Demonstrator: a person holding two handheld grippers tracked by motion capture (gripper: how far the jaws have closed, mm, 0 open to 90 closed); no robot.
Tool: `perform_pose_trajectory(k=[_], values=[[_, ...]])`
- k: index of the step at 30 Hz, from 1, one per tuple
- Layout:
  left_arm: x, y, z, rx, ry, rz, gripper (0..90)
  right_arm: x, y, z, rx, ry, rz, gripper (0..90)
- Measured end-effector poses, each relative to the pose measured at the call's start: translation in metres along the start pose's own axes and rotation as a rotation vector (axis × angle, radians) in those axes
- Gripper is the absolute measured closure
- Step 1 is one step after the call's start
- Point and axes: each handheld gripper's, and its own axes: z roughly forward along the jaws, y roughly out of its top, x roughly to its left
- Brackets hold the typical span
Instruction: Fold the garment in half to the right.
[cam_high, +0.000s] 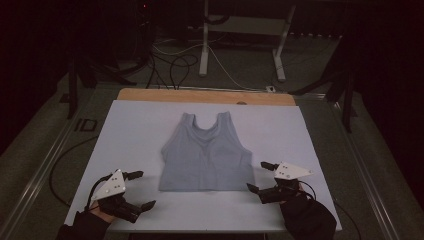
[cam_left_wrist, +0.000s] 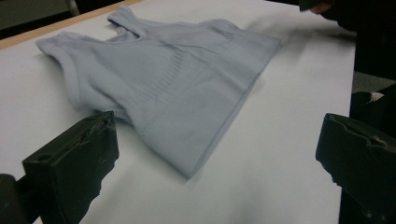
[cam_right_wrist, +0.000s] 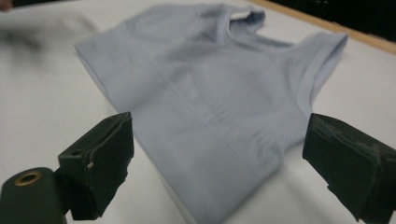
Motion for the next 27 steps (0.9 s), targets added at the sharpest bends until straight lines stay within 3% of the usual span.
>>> perform_pose_trajectory(k=[6, 13, 27], values=[[-0.002, 0.009, 0.001, 0.005, 0.001, 0.009, 0.3, -0.001, 0.020, -0.003, -0.014, 0.011, -0.007, 9.0], [-0.001, 0.022, 0.002, 0.025, 0.015, 0.013, 0.3, -0.008, 0.058, -0.005, -0.052, 0.019, -0.034, 9.0], [0.002, 0.041, 0.005, 0.043, 0.026, 0.030, 0.3, -0.017, 0.096, 0.022, -0.064, 0.050, -0.063, 9.0]])
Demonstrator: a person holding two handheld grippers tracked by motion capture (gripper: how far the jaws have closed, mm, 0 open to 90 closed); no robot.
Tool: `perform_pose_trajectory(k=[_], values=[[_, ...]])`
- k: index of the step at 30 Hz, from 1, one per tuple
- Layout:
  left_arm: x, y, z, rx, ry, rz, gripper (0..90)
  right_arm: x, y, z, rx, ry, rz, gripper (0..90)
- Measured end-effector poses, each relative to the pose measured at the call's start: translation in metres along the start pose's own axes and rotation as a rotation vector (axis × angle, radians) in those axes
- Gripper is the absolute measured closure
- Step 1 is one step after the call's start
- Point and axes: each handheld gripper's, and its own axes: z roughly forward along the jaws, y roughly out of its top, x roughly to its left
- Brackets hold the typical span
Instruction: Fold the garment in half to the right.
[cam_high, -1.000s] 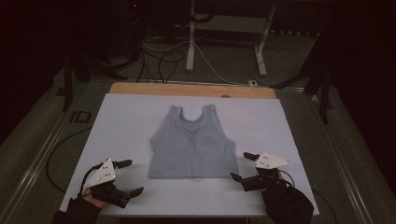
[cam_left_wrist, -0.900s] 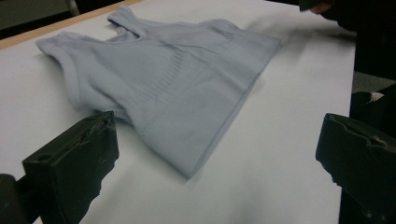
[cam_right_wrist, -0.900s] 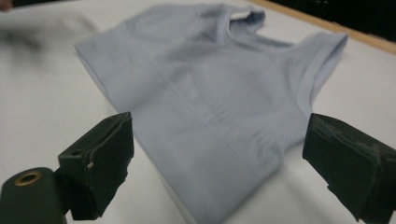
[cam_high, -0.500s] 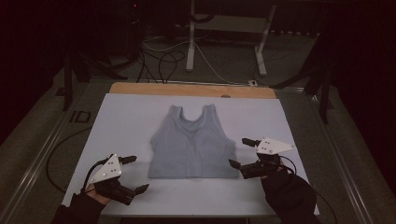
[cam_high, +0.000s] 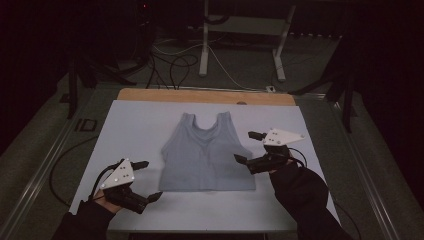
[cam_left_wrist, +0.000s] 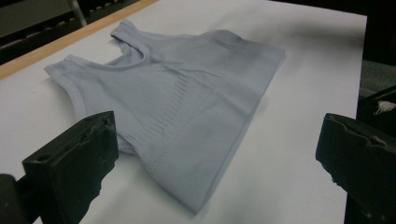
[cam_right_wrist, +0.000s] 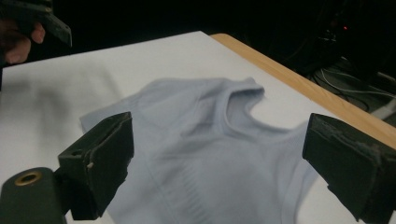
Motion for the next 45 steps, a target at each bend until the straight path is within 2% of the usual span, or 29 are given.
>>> perform_pose_trajectory(k=[9, 14, 24, 26, 29, 36, 45], values=[[0.001, 0.004, 0.003, 0.020, 0.016, -0.004, 0.3, -0.007, 0.022, 0.027, -0.004, 0.020, -0.036, 9.0], [0.003, 0.005, 0.004, 0.036, 0.046, -0.018, 0.3, -0.009, 0.031, 0.043, 0.003, 0.034, -0.055, 9.0], [0.004, 0.010, 0.007, 0.060, 0.078, -0.026, 0.3, -0.012, 0.041, 0.073, 0.015, 0.061, -0.056, 9.0], [0.004, 0.011, 0.007, 0.054, 0.086, -0.034, 0.3, -0.013, 0.043, 0.079, 0.015, 0.064, -0.044, 9.0], [0.003, 0.013, 0.007, 0.063, 0.094, -0.023, 0.3, -0.015, 0.045, 0.087, 0.017, 0.069, -0.045, 9.0], [0.003, 0.015, 0.009, 0.081, 0.144, -0.055, 0.3, -0.016, 0.048, 0.107, 0.030, 0.082, -0.041, 9.1], [0.000, 0.012, 0.016, 0.103, 0.159, -0.056, 0.3, -0.019, 0.053, 0.132, 0.042, 0.097, -0.034, 9.0]])
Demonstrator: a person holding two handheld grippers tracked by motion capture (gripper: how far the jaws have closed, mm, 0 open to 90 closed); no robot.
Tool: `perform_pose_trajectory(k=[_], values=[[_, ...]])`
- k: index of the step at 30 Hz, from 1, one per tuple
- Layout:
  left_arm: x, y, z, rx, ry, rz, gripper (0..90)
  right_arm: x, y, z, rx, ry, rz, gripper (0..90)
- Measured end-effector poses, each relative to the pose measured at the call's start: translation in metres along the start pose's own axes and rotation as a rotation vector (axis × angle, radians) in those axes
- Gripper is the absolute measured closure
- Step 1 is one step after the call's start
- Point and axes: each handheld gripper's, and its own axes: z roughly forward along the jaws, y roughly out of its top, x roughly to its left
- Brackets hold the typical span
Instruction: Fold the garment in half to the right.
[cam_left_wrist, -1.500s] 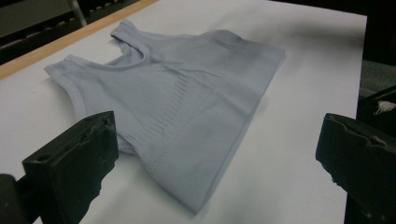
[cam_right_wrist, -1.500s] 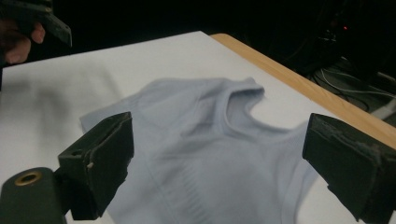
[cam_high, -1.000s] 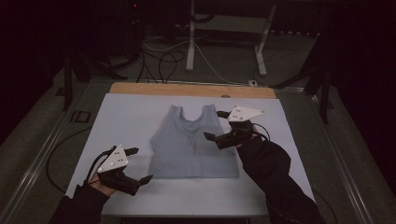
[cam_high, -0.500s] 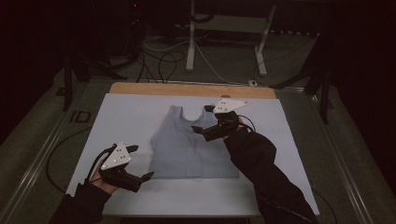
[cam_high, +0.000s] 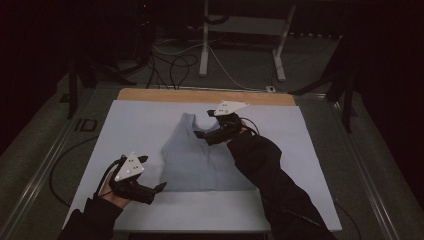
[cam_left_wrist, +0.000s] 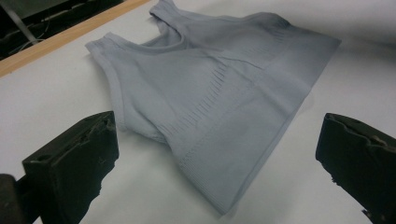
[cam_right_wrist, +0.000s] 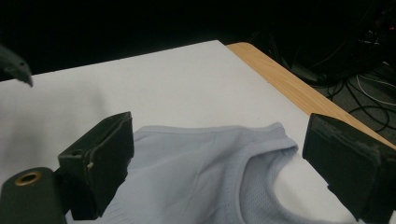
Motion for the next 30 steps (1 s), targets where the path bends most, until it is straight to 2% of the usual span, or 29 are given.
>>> perform_pose_trajectory(k=[7, 8, 11, 13, 21, 25, 30], values=[[0.000, -0.003, 0.007, 0.035, -0.023, -0.034, 0.3, -0.006, 0.002, 0.021, 0.005, 0.012, 0.017, 9.0], [0.000, -0.004, 0.007, 0.037, -0.029, -0.039, 0.3, -0.006, 0.003, 0.026, 0.013, 0.012, 0.032, 9.0], [-0.002, -0.005, 0.011, 0.068, -0.025, -0.040, 0.3, -0.009, 0.003, 0.035, 0.020, 0.017, 0.024, 9.1], [-0.002, -0.007, 0.015, 0.076, -0.038, -0.048, 0.4, -0.011, 0.004, 0.043, 0.030, 0.014, 0.020, 9.0], [-0.004, -0.014, 0.030, 0.144, -0.073, -0.049, 0.3, -0.019, 0.008, 0.066, 0.066, 0.009, 0.019, 9.1], [-0.001, -0.017, 0.037, 0.182, -0.070, -0.063, 0.4, -0.021, 0.007, 0.073, 0.076, 0.006, 0.024, 9.1], [0.002, -0.019, 0.046, 0.214, -0.070, -0.056, 3.6, -0.023, 0.003, 0.082, 0.086, 0.005, 0.039, 9.1]])
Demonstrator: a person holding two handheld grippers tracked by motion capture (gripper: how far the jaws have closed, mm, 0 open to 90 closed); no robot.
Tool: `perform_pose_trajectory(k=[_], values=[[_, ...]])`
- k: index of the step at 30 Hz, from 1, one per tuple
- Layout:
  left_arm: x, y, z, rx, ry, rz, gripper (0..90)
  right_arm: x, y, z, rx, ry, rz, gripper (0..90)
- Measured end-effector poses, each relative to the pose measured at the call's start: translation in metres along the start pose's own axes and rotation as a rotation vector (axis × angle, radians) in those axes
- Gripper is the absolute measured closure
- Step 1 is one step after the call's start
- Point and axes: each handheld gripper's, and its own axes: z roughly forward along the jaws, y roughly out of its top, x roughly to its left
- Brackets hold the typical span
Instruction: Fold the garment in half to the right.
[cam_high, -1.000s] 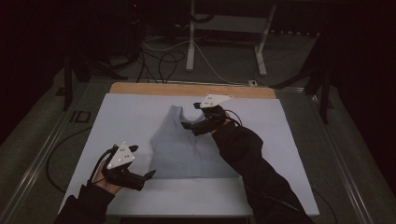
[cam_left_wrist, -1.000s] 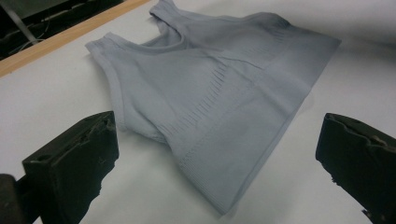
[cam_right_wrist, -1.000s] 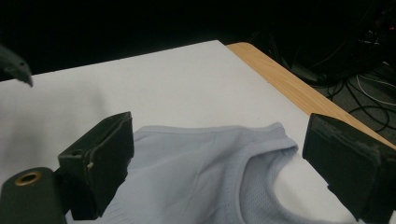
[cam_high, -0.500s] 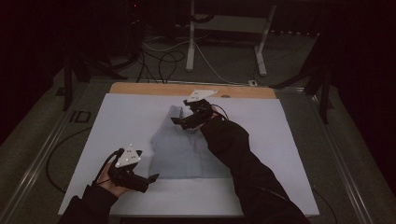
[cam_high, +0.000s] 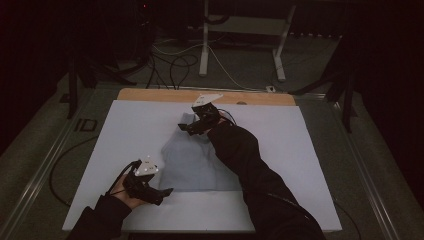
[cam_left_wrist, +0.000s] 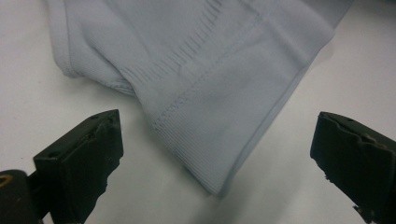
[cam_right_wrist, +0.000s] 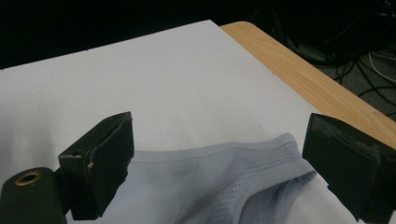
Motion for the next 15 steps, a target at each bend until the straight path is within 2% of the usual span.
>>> perform_pose_trajectory(k=[3, 15], values=[[0.002, 0.000, 0.007, 0.032, 0.001, 0.022, 7.8, -0.001, -0.002, 0.004, 0.012, -0.005, 0.006, 9.1], [0.009, -0.002, 0.023, 0.103, 0.011, 0.013, 23.7, -0.008, -0.008, 0.019, 0.038, -0.004, 0.014, 9.1]])
